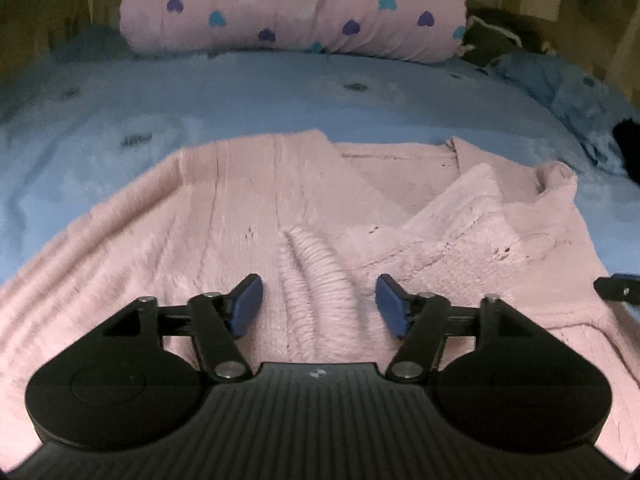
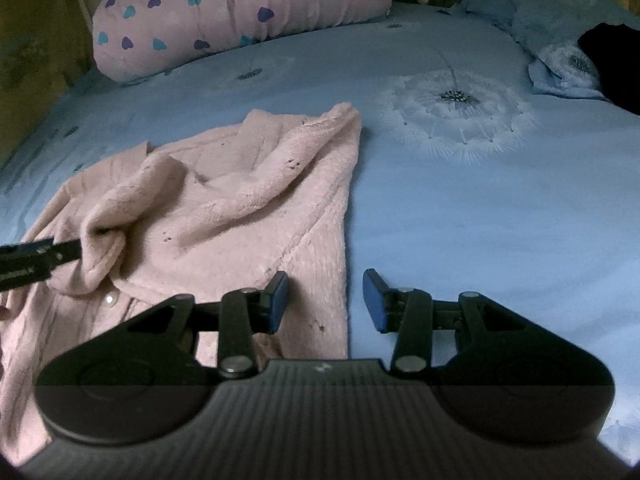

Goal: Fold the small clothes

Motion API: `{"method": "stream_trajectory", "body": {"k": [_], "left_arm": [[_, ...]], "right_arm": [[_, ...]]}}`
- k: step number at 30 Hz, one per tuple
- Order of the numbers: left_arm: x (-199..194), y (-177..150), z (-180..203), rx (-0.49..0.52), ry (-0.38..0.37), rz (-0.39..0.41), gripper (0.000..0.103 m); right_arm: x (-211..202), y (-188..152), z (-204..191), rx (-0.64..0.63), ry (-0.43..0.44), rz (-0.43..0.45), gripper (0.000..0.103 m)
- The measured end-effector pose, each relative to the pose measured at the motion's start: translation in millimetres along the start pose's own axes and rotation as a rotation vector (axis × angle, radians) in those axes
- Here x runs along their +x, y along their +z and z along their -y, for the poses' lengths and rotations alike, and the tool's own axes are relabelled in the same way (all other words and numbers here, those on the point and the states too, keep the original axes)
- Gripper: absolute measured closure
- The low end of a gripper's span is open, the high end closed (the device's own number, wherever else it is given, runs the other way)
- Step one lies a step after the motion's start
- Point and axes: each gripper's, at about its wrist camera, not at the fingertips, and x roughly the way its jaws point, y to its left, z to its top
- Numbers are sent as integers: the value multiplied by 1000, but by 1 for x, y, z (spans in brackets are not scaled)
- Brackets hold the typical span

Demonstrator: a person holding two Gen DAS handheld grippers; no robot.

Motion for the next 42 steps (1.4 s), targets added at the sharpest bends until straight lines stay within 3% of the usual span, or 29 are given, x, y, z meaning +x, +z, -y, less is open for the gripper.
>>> {"method": "stream_trajectory", "body": {"k": [6, 7, 8, 9, 10, 11, 12, 15, 18, 20, 22, 26, 32, 37, 42], "left_arm": [[7, 5, -3, -11, -25, -2, 28], [8, 5, -2, -13, -23, 6, 33], [7, 4, 0, -11, -31, 15, 40], [6, 4, 1, -11, -52, 22, 59], [4, 5, 2, -19, -71, 30, 67], [2, 5, 3, -20, -66, 41, 83], [0, 7, 3, -16, -62, 53, 89], [-12, 13, -2, -22, -23, 102, 89], [-21, 20, -12, 2, 125, 148, 89], [-21, 22, -24, 1, 206, 147, 89], [-17, 24, -38, -21, 231, 121, 89], [-8, 27, -54, -54, 226, 68, 89], [-10, 29, -59, -51, 210, 70, 89], [-13, 25, -63, -54, 198, 68, 89], [-17, 24, -67, -54, 205, 77, 89]], "right_arm": [[5, -2, -3, -8, -12, 23, 59], [6, -3, -4, -10, -15, 28, 59], [6, -4, -4, -13, -17, 33, 59], [6, -5, -5, -16, -20, 37, 59], [6, -5, -5, -18, -22, 42, 59], [6, -6, -6, -20, -24, 45, 59], [6, -6, -6, -22, -25, 48, 59], [6, -7, -5, -21, -24, 55, 60], [5, -7, -4, -16, -21, 57, 60], [5, -8, -5, -13, -21, 59, 60], [5, -8, -5, -12, -21, 60, 60], [5, -8, -4, -5, -20, 64, 60], [12, 15, 5, 24, -3, 112, 59], [45, 44, 16, 60, -5, 93, 56], [72, 66, 19, 94, 52, 89, 55]]}}
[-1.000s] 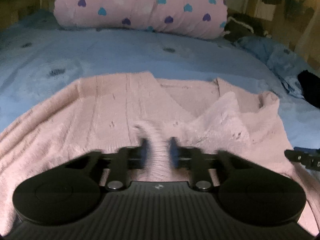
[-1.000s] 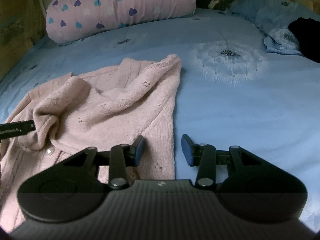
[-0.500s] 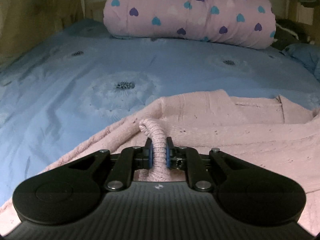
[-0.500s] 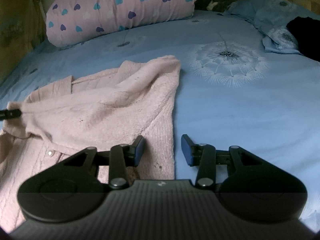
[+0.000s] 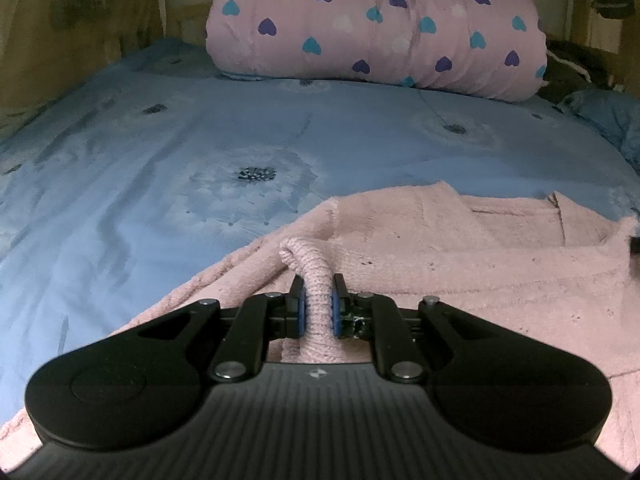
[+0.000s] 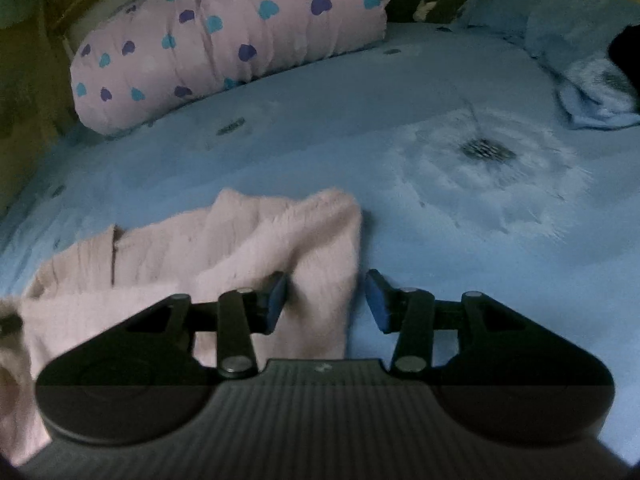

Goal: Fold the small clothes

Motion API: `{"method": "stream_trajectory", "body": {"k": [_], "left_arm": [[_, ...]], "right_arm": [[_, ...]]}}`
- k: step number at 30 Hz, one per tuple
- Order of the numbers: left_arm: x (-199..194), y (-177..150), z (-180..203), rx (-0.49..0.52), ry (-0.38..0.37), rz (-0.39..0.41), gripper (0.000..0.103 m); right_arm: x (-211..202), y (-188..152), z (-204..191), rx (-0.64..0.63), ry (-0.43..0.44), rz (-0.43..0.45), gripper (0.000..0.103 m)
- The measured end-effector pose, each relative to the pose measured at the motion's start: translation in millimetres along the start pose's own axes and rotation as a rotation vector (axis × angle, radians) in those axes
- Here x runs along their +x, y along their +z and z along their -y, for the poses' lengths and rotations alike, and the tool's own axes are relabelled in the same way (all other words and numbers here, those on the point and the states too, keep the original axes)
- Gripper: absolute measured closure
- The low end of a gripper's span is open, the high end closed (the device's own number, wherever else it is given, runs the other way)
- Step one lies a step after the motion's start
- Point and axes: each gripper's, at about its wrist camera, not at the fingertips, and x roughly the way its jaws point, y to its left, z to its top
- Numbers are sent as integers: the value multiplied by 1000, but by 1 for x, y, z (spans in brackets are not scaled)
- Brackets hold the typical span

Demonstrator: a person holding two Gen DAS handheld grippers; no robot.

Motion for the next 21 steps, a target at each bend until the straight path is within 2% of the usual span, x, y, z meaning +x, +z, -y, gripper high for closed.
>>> {"method": "stream_trajectory", "body": {"k": [6, 8, 9, 10, 11, 14, 16, 21], "left_arm": [[0, 0, 0, 0, 4, -7, 89], [0, 0, 2, 6, 8, -3, 89], [-1, 0, 2, 6, 8, 2, 89], [-3, 0, 2, 5, 6, 12, 89], [-5, 0, 2, 5, 4, 21, 89], [-4, 0, 2, 19, 8, 18, 89], [6, -3, 3, 29, 13, -27, 88], [12, -4, 4, 46, 36, -44, 81]], "right_arm": [[24, 19, 20, 206, 141, 16, 54], [31, 21, 23, 254, 156, 6, 56], [34, 22, 22, 257, 156, -1, 64], [34, 22, 20, 243, 154, 1, 77], [33, 23, 17, 213, 146, 5, 86], [14, 27, 3, 77, 96, 97, 87], [9, 34, -3, 2, 19, 133, 87], [43, 31, -5, -65, -107, 41, 85]]}}
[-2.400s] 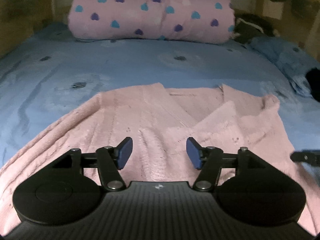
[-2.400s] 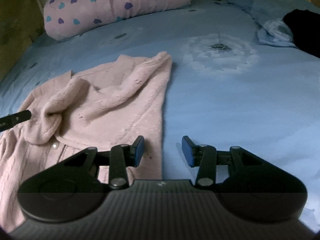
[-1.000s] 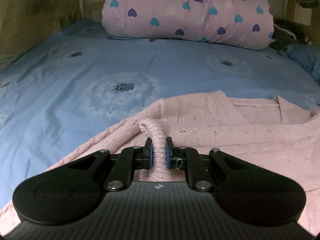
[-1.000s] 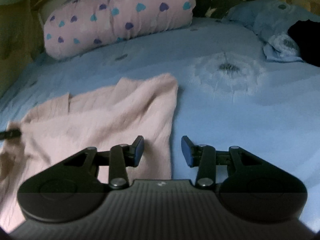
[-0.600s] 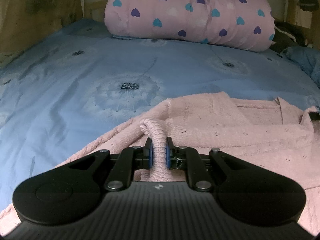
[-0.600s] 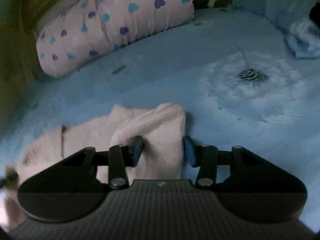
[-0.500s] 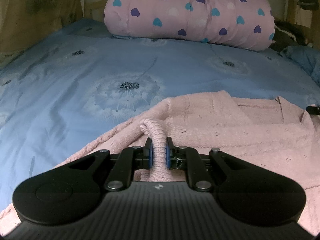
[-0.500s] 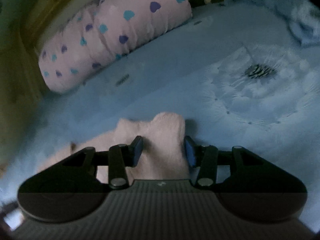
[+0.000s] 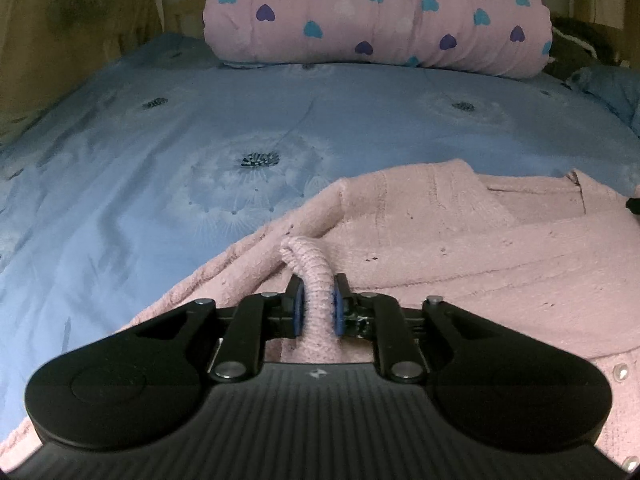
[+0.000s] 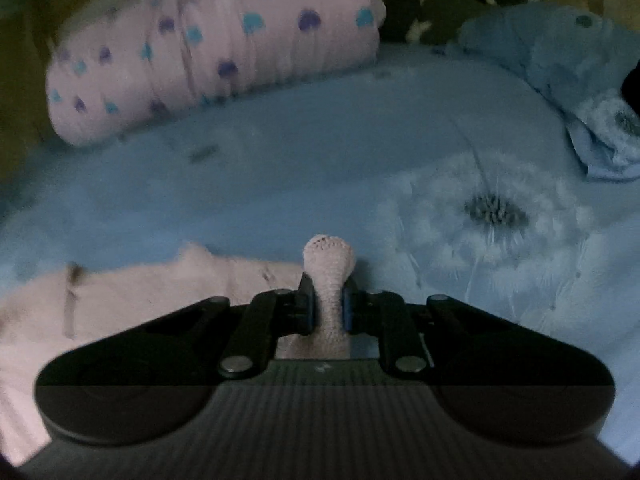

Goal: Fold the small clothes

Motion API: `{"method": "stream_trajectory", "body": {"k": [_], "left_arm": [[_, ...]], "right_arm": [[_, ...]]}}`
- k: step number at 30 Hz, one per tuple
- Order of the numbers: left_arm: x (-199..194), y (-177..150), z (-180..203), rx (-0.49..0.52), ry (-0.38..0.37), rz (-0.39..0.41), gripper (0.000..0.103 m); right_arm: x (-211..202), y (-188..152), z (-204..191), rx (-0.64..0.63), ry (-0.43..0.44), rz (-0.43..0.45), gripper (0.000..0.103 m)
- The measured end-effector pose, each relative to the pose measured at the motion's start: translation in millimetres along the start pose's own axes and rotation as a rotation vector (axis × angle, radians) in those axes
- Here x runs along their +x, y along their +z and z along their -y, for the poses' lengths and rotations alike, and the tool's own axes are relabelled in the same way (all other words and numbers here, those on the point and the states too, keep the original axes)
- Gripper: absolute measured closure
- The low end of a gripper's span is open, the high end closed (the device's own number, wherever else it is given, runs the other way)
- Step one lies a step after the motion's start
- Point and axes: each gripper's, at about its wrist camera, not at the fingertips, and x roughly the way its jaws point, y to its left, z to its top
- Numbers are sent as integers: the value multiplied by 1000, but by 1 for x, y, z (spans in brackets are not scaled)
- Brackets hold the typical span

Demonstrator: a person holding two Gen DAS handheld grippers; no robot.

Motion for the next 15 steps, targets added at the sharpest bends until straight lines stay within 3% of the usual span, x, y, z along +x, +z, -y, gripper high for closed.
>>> {"method": "stream_trajectory", "body": {"k": [7, 11, 15], "left_arm": [[-4, 6, -17, -91, 4, -21, 52], [-15, 8, -22, -86, 23, -8, 46], [-31, 8, -29, -79, 15, -5, 41]], "right_arm": [[-10, 4, -6, -3, -42, -7, 74], [-52, -1, 6, 30, -9, 7, 71], [-100, -13, 9, 8, 23, 27, 60]]}}
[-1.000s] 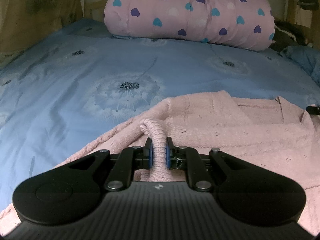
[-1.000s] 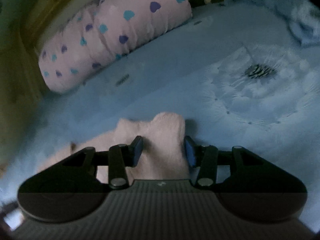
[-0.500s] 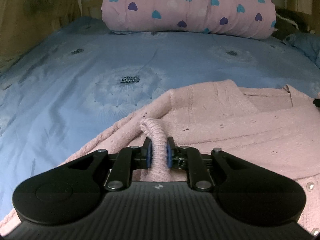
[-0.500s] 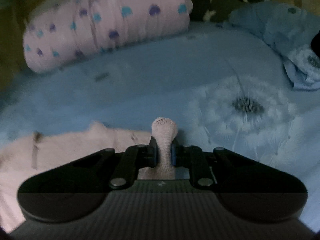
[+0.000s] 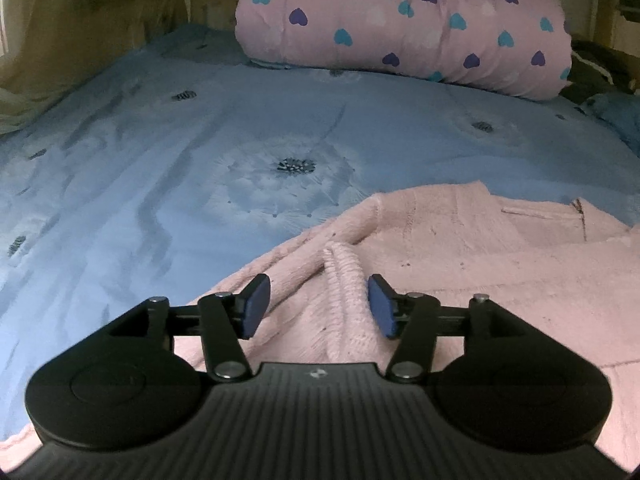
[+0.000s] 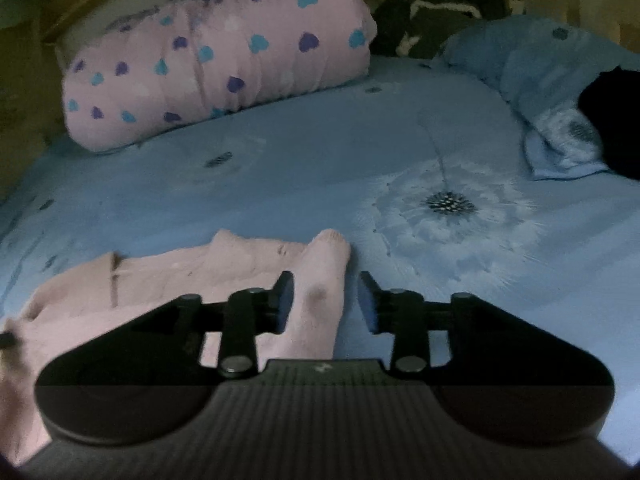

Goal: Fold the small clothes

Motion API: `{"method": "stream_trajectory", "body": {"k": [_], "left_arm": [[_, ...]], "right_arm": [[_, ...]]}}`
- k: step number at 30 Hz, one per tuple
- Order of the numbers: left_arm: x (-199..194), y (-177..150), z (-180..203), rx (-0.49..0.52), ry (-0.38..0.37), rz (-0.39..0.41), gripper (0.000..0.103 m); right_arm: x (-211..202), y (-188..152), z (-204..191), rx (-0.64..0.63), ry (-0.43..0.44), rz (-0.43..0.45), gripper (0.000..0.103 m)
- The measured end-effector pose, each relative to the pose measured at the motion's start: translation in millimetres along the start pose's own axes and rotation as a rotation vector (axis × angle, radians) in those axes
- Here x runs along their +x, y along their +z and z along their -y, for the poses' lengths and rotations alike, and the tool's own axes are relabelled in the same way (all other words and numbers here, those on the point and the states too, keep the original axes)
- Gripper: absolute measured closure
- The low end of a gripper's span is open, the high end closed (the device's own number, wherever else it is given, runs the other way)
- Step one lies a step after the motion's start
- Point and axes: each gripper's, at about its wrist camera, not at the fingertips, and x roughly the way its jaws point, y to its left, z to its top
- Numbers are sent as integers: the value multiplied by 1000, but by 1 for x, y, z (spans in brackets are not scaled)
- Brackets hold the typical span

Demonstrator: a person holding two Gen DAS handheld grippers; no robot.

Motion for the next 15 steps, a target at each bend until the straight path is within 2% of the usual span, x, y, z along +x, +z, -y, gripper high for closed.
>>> {"method": "stream_trajectory", "body": {"k": [5, 9, 12, 15], "left_arm": [[-29, 2, -17, -25, 21, 11, 36], [-57, 0, -35, 22, 71, 5, 34], [-81, -4, -56, 33, 102, 15, 33], [-104, -8, -84, -6, 109, 13, 32]], "right_arm": [[-56, -23, -2, -28, 48, -8, 59], [-96, -43, -8, -55, 77, -20, 59], [-116, -58, -13, -74, 89, -36, 59], [-132, -77, -24, -98, 86, -53, 58]]}}
